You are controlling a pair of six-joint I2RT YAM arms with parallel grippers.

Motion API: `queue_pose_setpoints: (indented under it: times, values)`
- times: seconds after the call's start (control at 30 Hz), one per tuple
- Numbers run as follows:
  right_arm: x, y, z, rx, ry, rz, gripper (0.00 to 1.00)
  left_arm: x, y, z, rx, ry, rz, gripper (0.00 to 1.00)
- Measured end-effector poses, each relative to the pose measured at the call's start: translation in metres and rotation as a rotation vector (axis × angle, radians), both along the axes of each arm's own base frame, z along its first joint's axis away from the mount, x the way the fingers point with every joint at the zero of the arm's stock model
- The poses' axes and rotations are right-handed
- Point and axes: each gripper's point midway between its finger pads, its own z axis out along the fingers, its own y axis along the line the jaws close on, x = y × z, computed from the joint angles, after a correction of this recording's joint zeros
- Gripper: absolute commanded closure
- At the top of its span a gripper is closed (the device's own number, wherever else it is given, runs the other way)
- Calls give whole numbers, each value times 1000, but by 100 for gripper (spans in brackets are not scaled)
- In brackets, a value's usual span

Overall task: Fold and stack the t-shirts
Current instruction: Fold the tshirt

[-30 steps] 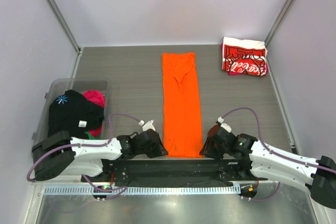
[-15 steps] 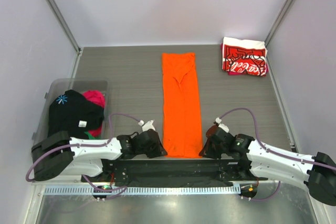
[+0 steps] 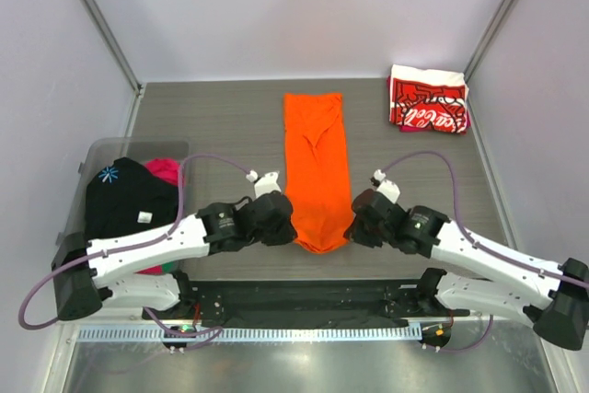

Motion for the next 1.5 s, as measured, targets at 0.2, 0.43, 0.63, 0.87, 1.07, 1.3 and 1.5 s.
queue_pose_setpoints:
  times: [0.2, 0.43, 0.63, 0.87, 1.07, 1.3, 1.5]
  values:
    - [62, 2, 30, -118, -78, -33, 99, 49, 16, 10, 139, -40, 55, 100]
    - [143, -15, 59, -214, -140, -78, 99, 121, 22, 30, 191, -55, 127, 100]
    - [193, -16, 62, -270, -151, -49, 99, 167, 23, 22, 242, -25, 132, 100]
    - [244, -19, 50, -297, -128, -27, 99, 216, 27, 3, 257, 30, 140, 100]
    - [269, -18, 29, -299, -88, -8, 99, 245, 27, -17, 251, 82, 135, 98]
    - [276, -20, -9, -322, -8, 5, 99, 258, 25, -50, 270, 157, 105, 96]
    - [285, -24, -34, -333, 43, -22, 99, 278, 21, -68, 282, 191, 80, 94]
